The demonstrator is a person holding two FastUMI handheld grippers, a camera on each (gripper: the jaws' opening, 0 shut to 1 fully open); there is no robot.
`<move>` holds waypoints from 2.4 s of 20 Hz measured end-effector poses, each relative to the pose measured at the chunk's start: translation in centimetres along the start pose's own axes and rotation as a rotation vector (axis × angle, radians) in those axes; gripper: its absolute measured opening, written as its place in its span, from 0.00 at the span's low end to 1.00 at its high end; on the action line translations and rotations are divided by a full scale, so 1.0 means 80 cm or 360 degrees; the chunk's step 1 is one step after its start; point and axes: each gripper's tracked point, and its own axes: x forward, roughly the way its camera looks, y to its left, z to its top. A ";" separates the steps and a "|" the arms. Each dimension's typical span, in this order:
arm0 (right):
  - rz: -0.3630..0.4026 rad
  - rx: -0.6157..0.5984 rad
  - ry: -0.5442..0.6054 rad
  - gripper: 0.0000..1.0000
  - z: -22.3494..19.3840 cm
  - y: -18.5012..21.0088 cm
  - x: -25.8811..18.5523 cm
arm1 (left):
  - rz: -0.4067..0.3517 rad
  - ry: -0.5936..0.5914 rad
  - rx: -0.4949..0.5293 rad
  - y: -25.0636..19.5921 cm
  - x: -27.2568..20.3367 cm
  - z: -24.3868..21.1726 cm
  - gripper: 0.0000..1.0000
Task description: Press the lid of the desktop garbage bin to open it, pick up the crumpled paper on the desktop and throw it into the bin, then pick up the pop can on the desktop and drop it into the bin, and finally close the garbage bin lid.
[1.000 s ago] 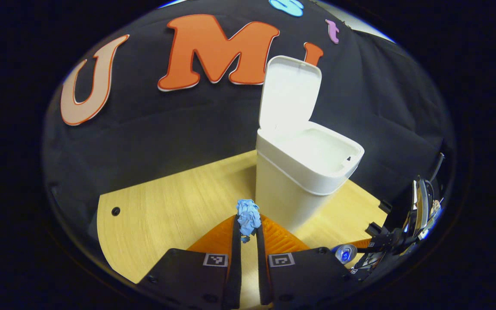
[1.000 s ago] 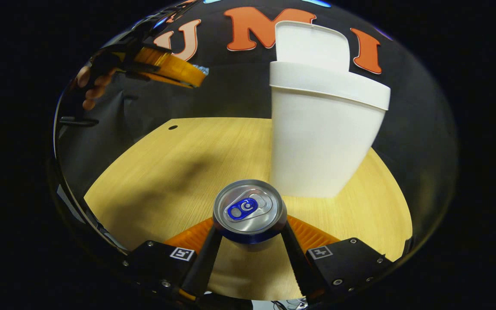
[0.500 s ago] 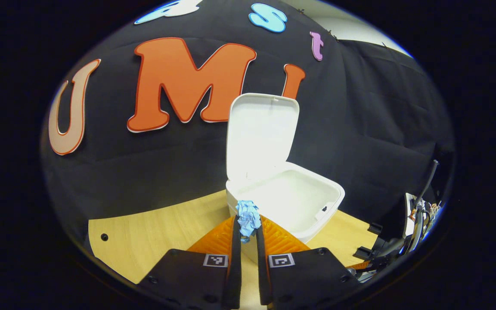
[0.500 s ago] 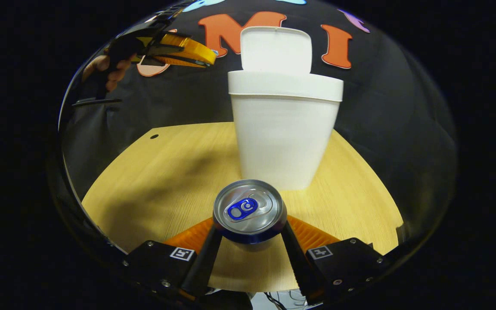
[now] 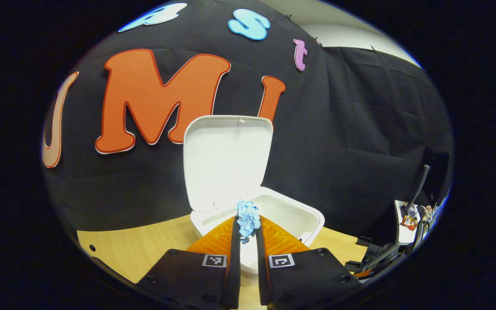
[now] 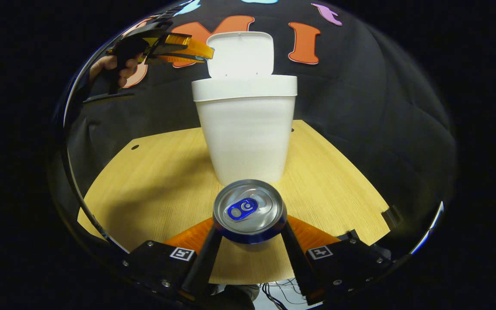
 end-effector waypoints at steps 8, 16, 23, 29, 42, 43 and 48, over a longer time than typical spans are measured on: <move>-0.0079 0.0060 -0.0030 0.75 0.003 -0.002 0.000 | -0.0031 0.0104 0.0019 -0.016 0.021 -0.023 0.48; -0.0147 -0.0012 -0.0188 0.80 0.081 -0.024 -0.021 | -0.0018 0.0095 0.0013 -0.007 0.011 -0.023 0.82; -0.0143 -0.0091 -0.0313 0.81 0.160 -0.030 -0.046 | 0.0074 0.0035 0.0098 0.019 -0.039 -0.028 0.95; -0.0111 -0.0116 -0.0401 0.80 0.224 -0.032 -0.059 | 0.0185 0.0026 0.0105 0.051 -0.086 -0.045 0.98; 0.0129 -0.0236 -0.0568 0.80 0.345 0.027 -0.035 | 0.0584 0.0186 -0.0041 0.161 -0.211 -0.142 0.98; 0.0145 -0.0254 -0.0578 0.80 0.353 0.031 -0.030 | 0.0626 0.0192 -0.0060 0.171 -0.222 -0.146 0.98; 0.0233 -0.0301 -0.0602 0.80 0.383 0.056 -0.004 | 0.0828 0.0208 -0.0180 0.214 -0.276 -0.173 0.98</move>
